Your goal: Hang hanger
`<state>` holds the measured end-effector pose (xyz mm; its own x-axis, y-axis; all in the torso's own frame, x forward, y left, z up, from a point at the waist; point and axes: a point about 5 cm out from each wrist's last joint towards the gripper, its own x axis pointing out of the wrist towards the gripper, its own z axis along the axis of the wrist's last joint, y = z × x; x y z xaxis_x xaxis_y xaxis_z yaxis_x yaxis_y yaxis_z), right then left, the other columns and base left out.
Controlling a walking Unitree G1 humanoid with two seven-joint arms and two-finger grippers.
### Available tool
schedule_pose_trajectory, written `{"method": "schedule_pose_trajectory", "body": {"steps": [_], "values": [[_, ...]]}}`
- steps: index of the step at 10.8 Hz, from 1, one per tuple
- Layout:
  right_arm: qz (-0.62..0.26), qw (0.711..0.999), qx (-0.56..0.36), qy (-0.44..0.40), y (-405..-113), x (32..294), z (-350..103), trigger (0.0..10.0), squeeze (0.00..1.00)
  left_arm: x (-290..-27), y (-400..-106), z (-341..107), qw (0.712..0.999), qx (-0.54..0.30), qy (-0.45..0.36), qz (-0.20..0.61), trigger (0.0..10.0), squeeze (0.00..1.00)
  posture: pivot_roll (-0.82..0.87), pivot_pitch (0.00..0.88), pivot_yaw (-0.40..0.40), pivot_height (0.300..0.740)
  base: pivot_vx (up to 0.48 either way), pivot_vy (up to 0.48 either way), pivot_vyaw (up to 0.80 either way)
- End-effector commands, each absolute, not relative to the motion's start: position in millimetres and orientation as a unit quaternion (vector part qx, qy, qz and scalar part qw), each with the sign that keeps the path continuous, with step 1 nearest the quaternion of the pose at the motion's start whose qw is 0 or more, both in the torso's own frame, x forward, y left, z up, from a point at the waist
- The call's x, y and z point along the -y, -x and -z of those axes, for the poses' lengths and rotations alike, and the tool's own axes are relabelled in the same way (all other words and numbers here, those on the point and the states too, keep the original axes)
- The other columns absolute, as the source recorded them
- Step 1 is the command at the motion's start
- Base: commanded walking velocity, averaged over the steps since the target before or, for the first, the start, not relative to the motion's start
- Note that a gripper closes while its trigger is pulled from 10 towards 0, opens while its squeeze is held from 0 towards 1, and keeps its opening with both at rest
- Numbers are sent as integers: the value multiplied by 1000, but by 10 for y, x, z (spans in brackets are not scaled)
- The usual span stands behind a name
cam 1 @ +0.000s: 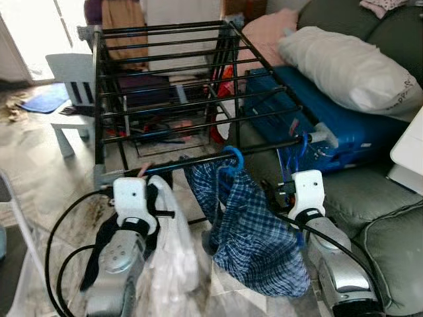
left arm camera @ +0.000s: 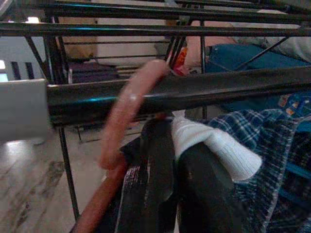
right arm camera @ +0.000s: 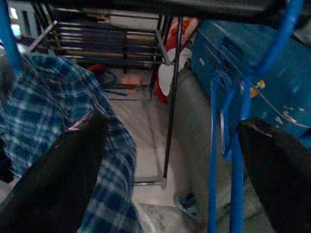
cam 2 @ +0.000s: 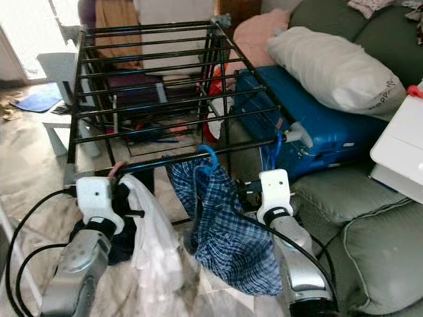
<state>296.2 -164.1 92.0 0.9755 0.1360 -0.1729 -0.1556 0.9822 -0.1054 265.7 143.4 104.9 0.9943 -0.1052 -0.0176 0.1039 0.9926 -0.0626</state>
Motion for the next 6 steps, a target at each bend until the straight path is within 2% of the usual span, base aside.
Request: {"method": "schedule_pose_trajectory", "body": {"steps": [1,6], "values": [[-53,991,-109,62,-3017,1723,-884,10000,0,-1412,-2684,-1135,998,6,26,55,10000,0,-94,0,12,740,0,0,0],[-33,985,-139,97,-3124,1838,-814,10000,0,-1380,-2691,-1127,998,3,26,62,10000,0,-92,0,12,740,0,0,0]]}}
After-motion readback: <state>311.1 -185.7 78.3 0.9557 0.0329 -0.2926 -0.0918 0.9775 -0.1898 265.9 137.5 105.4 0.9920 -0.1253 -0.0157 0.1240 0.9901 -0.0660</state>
